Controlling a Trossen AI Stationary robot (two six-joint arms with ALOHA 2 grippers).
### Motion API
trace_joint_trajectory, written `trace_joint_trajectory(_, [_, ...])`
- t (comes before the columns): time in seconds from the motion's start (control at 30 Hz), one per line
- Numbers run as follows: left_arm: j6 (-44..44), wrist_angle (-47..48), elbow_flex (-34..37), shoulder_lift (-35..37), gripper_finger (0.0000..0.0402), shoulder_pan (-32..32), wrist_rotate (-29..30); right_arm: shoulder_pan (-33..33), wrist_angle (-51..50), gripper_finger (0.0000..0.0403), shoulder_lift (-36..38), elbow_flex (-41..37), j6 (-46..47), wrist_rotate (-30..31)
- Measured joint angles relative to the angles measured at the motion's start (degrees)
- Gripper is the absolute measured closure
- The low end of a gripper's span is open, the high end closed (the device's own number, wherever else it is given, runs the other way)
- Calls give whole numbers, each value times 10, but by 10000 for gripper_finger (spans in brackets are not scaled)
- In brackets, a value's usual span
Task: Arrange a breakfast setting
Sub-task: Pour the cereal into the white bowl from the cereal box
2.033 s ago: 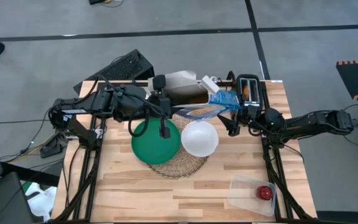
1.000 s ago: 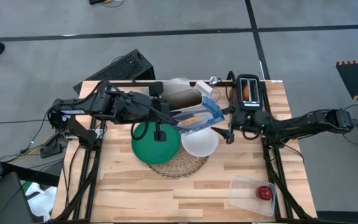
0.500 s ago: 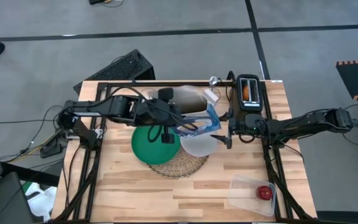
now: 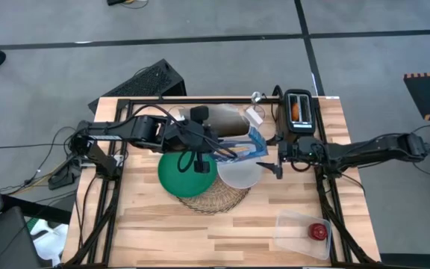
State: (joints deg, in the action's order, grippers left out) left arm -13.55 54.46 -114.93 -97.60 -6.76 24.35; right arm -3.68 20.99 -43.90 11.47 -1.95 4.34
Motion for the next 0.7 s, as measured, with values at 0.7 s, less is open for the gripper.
trace_joint_trajectory(0.7, [-18,-29,1,-1,402,0,1,0,-264,6,193,45,75,-1])
